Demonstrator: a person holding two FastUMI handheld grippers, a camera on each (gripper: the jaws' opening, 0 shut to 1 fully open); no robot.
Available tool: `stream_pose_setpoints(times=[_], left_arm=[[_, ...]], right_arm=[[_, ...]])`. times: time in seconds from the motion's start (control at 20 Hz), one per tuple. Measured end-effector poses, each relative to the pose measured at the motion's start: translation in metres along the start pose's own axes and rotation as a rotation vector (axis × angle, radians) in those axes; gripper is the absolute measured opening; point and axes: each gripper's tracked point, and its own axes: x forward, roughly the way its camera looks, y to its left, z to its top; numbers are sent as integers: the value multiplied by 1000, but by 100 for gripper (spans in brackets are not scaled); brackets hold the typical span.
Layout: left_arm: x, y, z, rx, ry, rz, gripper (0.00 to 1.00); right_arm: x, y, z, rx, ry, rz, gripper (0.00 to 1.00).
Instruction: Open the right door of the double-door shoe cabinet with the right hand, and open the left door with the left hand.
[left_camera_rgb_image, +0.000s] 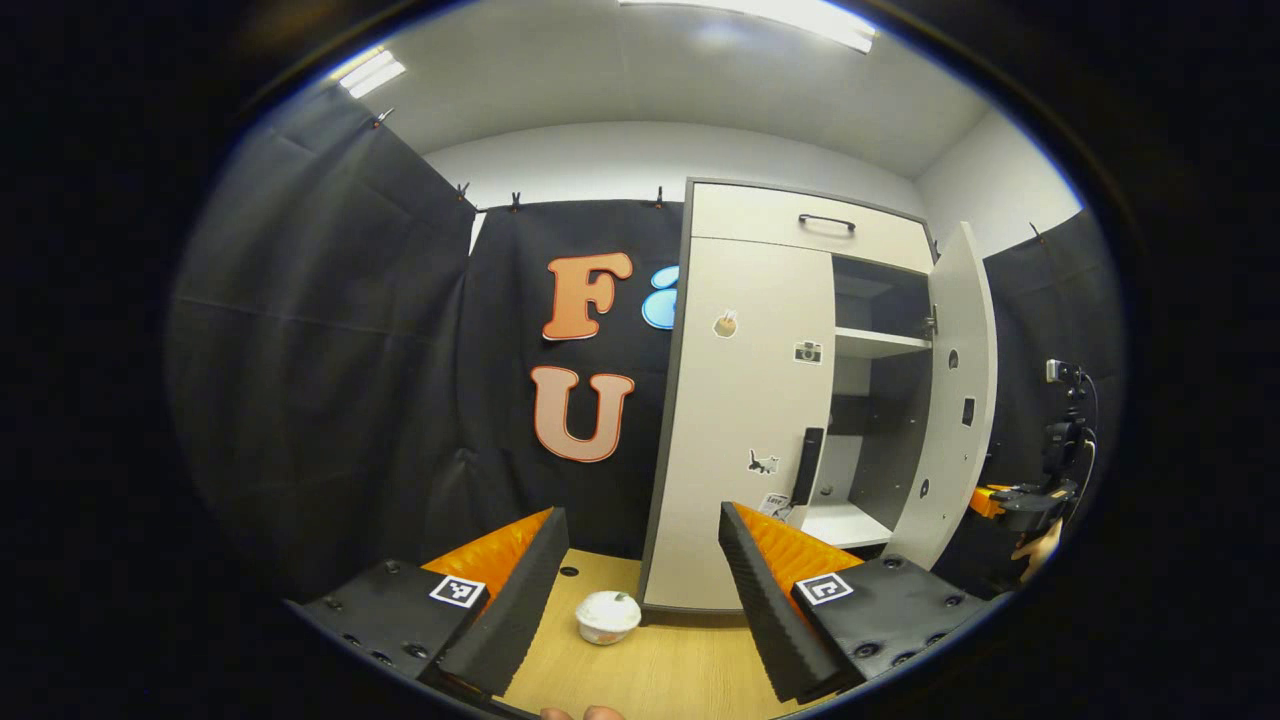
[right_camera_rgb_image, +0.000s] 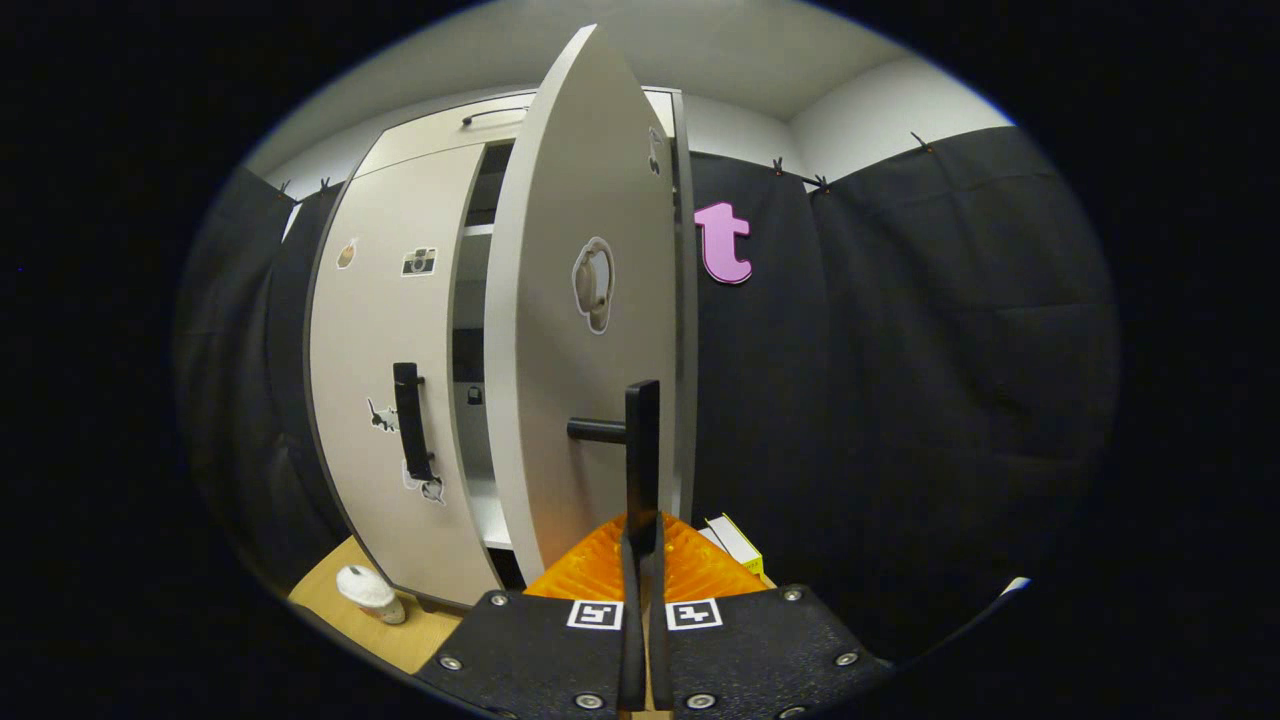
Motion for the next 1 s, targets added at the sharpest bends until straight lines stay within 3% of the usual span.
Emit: stream_pose_setpoints(times=[0.15, 0.2, 0.25, 0.7, 0.75, 0.8, 0.95, 1.0], left_arm=[[0, -25, -1, 7, 1, -21, 97], [0, -33, -3, 7, 3, -25, 97], [0, -40, -3, 6, 5, -29, 97], [3, -82, -22, -49, 41, -15, 97], [5, -85, -24, -43, 44, -13, 97], [8, -87, -26, -33, 46, -9, 97], [22, -101, -25, -12, 31, -17, 97], [29, -104, -25, -11, 22, -18, 97]], right_arm=[[-2, -18, 0, -6, 2, -36, 0], [-3, -21, 0, 6, 8, -34, 5], [-4, -19, 0, 23, 12, -15, 0], [0, -25, 1, 19, -3, 47, 0], [-1, -27, 1, 22, -3, 52, 4], [-2, -26, 1, 41, 1, 60, 0], [-7, -21, 6, 97, -28, 76, 6], [-7, -26, 4, 97, -25, 58, 12]])
